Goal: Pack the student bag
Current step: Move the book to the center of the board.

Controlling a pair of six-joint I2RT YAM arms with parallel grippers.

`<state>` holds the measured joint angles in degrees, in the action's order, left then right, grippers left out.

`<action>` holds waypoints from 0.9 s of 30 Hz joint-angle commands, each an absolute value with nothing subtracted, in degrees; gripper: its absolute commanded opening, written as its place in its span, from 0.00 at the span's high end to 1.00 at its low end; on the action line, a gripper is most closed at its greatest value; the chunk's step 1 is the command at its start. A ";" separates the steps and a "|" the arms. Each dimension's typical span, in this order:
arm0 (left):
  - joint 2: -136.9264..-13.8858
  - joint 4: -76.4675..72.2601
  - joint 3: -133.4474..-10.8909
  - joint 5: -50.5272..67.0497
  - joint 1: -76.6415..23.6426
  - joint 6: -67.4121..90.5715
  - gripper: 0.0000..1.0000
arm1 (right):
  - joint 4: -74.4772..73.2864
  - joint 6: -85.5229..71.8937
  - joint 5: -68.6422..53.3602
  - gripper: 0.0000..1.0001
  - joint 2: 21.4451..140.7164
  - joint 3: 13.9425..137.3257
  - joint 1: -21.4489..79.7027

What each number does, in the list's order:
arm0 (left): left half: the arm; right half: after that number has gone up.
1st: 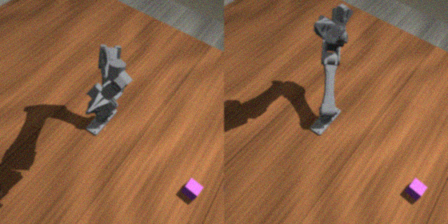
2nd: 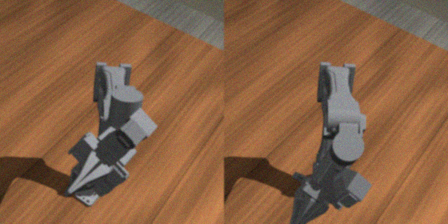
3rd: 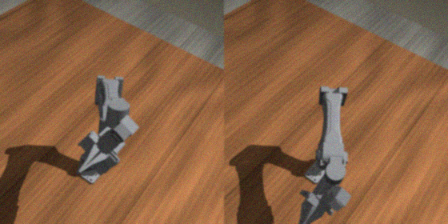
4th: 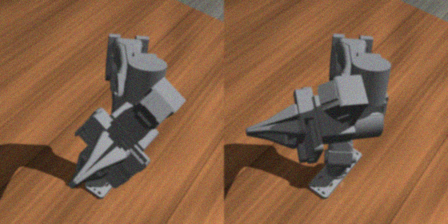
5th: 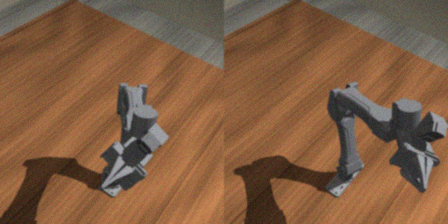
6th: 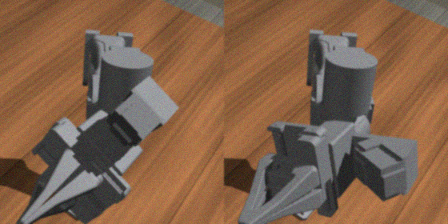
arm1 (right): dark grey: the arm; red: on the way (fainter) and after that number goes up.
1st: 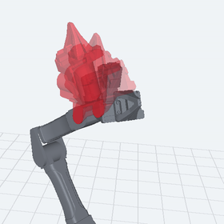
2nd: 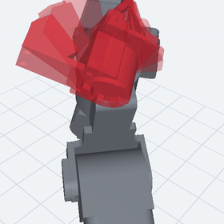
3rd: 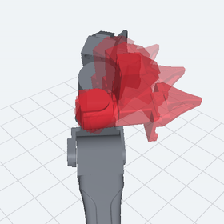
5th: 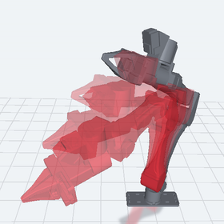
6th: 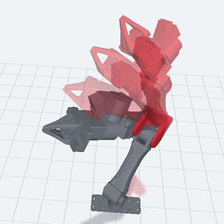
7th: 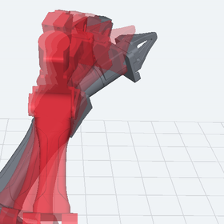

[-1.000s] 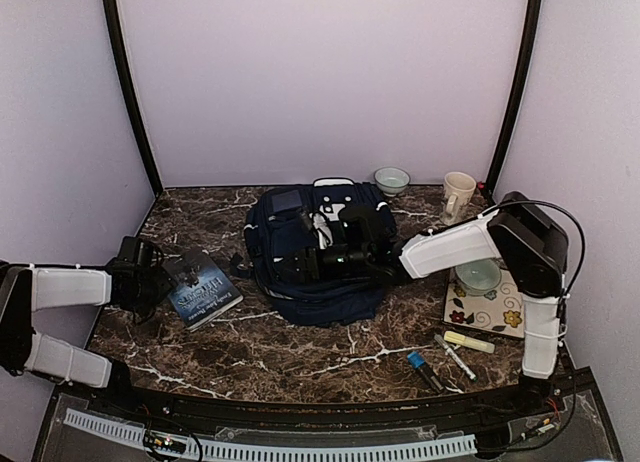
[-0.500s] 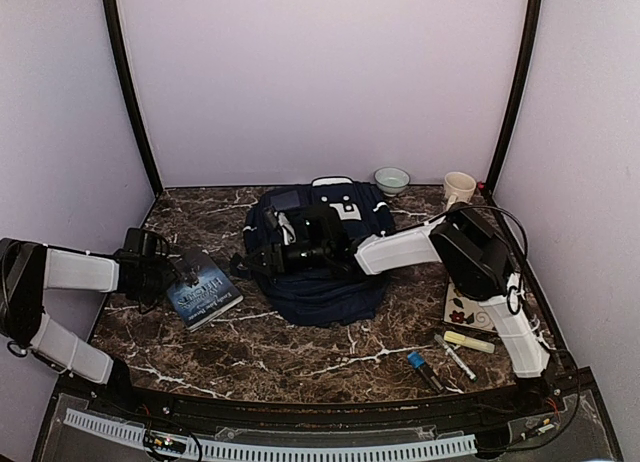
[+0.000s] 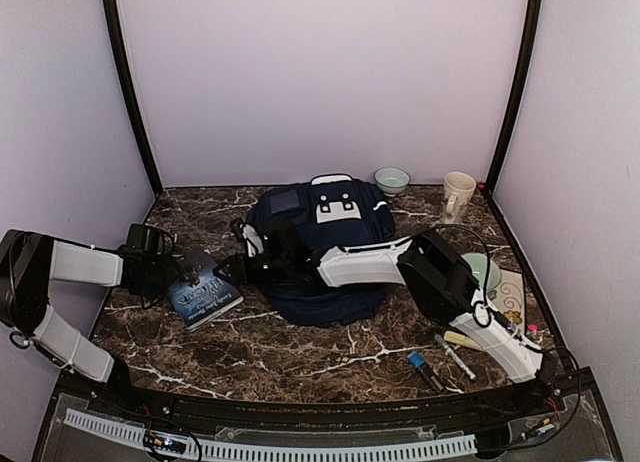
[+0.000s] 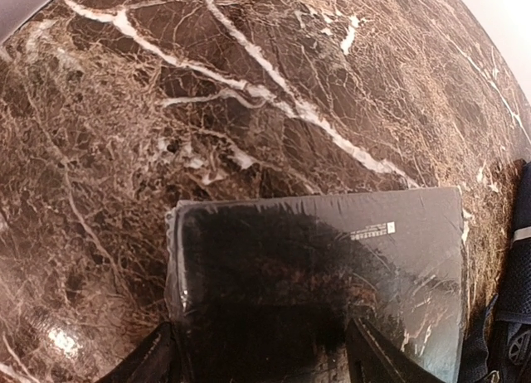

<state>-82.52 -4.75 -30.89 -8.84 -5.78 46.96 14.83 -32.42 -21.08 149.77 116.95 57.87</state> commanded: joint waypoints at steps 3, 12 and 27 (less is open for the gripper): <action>-84.85 0.75 -29.67 -1.55 -6.14 45.22 0.31 | 1.62 -34.34 -5.44 0.37 153.98 118.12 59.56; -84.81 -0.60 -29.75 2.50 -7.67 41.90 0.36 | -0.46 -36.71 -23.40 0.38 155.45 118.44 63.09; -80.40 1.62 -26.53 3.38 -13.64 43.24 0.40 | 15.39 -39.53 -34.82 0.39 136.94 88.47 66.04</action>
